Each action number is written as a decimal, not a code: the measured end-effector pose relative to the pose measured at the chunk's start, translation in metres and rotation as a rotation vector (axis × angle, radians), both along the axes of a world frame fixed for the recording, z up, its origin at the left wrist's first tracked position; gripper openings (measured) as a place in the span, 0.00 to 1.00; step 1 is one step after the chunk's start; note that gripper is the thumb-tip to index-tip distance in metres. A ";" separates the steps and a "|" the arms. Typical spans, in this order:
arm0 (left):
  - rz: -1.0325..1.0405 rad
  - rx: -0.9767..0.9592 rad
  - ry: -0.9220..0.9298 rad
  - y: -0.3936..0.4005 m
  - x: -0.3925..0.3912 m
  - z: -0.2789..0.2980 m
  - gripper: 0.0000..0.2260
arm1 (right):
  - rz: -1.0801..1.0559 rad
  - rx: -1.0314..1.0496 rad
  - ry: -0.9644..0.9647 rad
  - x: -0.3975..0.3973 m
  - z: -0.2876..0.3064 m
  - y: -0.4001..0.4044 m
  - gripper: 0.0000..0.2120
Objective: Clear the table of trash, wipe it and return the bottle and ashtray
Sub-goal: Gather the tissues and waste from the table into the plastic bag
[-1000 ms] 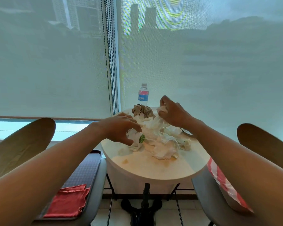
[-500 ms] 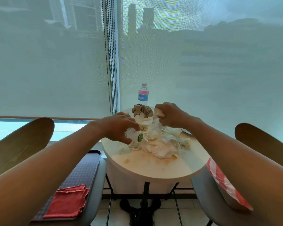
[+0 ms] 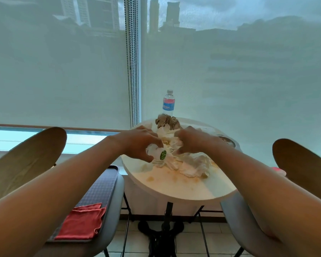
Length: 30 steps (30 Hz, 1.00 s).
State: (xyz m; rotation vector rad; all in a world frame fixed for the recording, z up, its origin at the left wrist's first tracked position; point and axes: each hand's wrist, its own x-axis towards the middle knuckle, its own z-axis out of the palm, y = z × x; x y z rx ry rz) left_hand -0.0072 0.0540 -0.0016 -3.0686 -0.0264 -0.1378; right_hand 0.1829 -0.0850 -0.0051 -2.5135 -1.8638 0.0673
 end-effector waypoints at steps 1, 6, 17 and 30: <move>0.003 0.001 -0.002 0.000 -0.001 0.000 0.21 | -0.009 -0.011 -0.036 0.001 -0.001 0.002 0.12; 0.010 -0.010 -0.001 0.004 -0.005 0.000 0.21 | -0.032 0.026 -0.067 0.003 0.004 0.006 0.07; -0.013 -0.029 -0.019 0.007 -0.002 0.002 0.20 | -0.022 0.252 0.080 0.013 0.034 -0.001 0.06; 0.051 -0.154 -0.045 0.003 0.012 0.004 0.24 | -0.055 0.341 0.125 0.019 0.035 -0.013 0.16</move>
